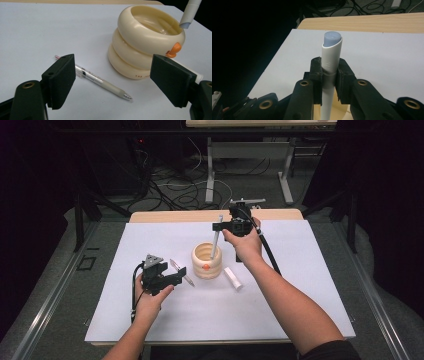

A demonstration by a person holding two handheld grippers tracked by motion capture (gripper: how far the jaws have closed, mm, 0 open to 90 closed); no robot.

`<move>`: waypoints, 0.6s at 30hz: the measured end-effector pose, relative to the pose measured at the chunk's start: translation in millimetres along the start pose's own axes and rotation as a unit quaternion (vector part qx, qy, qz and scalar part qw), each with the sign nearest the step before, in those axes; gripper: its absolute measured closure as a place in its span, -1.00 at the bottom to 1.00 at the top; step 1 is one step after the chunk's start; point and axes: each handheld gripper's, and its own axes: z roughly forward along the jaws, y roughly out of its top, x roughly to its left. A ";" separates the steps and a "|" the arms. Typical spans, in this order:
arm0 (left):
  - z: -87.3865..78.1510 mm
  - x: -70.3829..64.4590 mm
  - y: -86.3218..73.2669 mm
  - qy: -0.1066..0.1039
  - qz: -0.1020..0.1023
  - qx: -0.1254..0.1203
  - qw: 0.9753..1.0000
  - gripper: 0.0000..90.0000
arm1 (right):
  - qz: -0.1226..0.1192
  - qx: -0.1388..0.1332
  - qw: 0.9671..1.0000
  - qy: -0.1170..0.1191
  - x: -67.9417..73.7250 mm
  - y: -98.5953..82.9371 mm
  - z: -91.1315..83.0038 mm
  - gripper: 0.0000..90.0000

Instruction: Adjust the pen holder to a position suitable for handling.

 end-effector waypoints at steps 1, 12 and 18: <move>0.2 -0.1 -0.2 0.000 0.000 0.000 1.000 -0.53 | 0.001 0.000 1.000 0.000 -0.3 0.3 1.6 0.73; 0.5 -0.5 -0.4 -0.002 -0.001 0.000 1.000 -0.53 | -0.013 0.016 1.000 -0.023 -1.4 -4.6 21.1 0.73; 0.6 -0.1 -0.3 0.000 -0.003 -0.003 1.000 -0.53 | -0.035 0.039 0.998 -0.036 1.6 -10.9 31.8 0.73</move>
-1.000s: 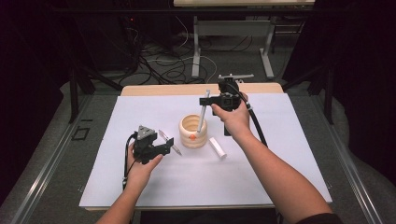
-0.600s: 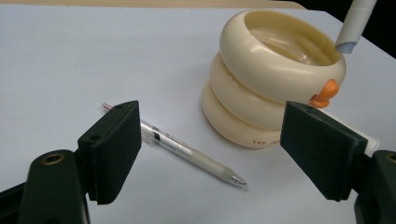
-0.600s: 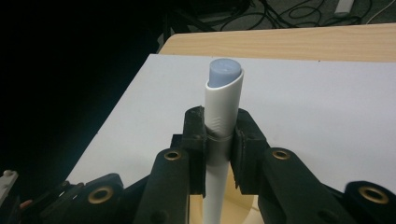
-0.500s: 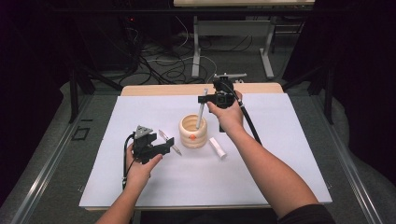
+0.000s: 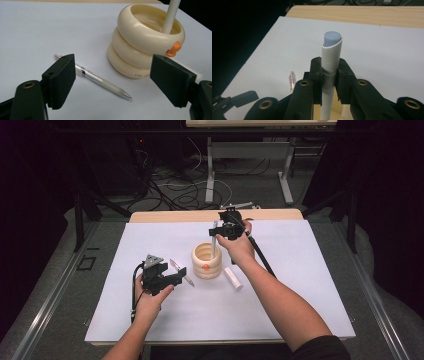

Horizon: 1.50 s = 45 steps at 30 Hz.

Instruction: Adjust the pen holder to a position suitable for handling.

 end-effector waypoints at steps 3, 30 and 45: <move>0.0 0.2 0.1 0.000 -0.001 0.000 1.000 -0.53 | -0.012 0.017 1.000 -0.006 2.0 -3.5 4.8 0.73; 0.7 2.4 -2.3 0.003 -0.005 0.005 1.000 -0.52 | -0.028 0.057 0.998 -0.009 6.7 -17.6 22.7 0.72; 0.4 4.6 -2.5 0.003 -0.008 0.006 1.000 -0.51 | -0.024 0.044 0.999 -0.003 4.3 -15.7 21.3 0.42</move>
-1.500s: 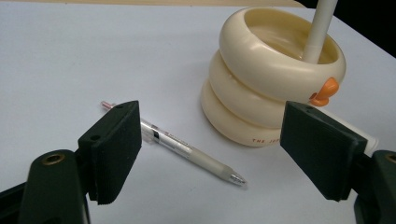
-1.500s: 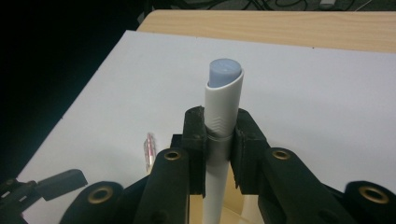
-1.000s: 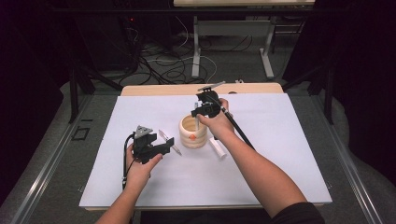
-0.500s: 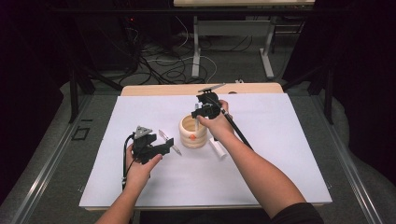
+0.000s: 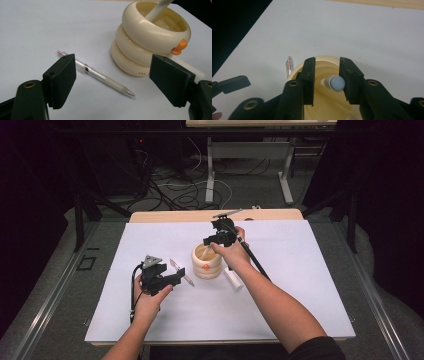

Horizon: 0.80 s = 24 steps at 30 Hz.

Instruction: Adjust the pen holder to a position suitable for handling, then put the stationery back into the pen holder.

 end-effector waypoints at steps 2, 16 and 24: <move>0.1 0.4 -0.1 0.000 -0.001 0.000 1.000 -0.51 | 0.000 -0.009 1.000 -0.002 -1.0 1.3 -4.0 0.35; 2.1 3.7 -0.3 0.001 -0.011 0.006 1.000 -0.50 | -0.010 -0.057 0.998 0.000 -11.9 -1.5 -35.0 -0.02; 2.4 5.0 0.7 0.014 -0.017 0.000 1.000 -0.50 | -0.039 -0.069 0.997 0.016 -18.3 -13.7 -49.6 -0.17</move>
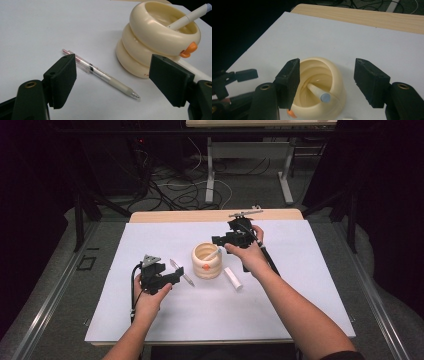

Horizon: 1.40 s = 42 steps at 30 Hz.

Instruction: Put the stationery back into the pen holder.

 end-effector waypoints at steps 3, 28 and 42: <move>0.1 2.1 0.0 0.002 -0.005 0.003 1.000 -0.50 | -0.017 0.001 1.000 0.002 0.2 -5.6 -6.6 -0.20; 0.3 4.2 7.6 -0.004 -0.060 0.035 0.998 -0.23 | -0.031 -0.025 0.999 -0.012 -15.6 -56.0 -58.1 -0.59; 6.5 10.9 18.3 -0.035 -0.186 0.059 0.980 0.01 | -0.012 -0.045 0.999 -0.008 -31.1 -84.8 -81.3 -0.60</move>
